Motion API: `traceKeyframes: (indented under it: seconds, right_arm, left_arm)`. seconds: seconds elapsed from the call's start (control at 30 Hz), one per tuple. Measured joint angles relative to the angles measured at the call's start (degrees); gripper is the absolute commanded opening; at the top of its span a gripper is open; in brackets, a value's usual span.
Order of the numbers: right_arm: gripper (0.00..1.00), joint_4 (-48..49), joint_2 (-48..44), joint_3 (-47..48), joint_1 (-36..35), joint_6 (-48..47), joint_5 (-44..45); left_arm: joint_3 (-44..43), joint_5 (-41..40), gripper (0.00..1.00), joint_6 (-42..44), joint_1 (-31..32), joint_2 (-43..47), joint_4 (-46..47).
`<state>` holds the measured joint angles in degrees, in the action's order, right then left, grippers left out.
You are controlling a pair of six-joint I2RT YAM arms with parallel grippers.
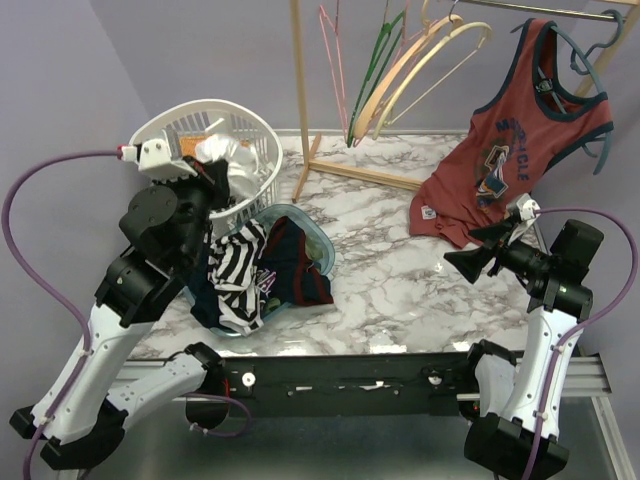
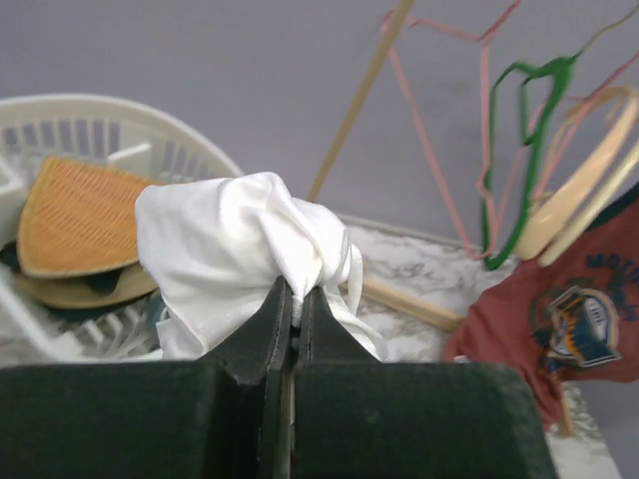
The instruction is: Place the tank top on the hanger
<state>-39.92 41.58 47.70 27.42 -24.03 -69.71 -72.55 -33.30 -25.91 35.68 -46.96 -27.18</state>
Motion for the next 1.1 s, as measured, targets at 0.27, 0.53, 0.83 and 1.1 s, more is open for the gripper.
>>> traceKeyframes:
  seconds: [0.27,0.53,0.83,1.1]
  right_arm:
    - [1.0,0.0,-0.1,0.0,-0.1,-0.1,1.0]
    - [1.0,-0.1,-0.8,0.0,-0.4,-0.8,1.8]
    - [1.0,-0.4,-0.8,0.0,-0.4,-2.1,3.0]
    - [1.0,-1.7,0.7,0.0,-0.5,-4.7,3.2]
  left_arm:
    - [-10.4,19.6,0.0,2.9,0.1,-11.8,12.1]
    - [-6.4,32.5,0.0,2.6,8.4,-19.8,15.3]
    - [4.2,35.6,0.0,-0.6,16.7,-28.1,24.6]
    - [10.8,38.5,0.08,-5.6,18.0,-38.0,33.9]
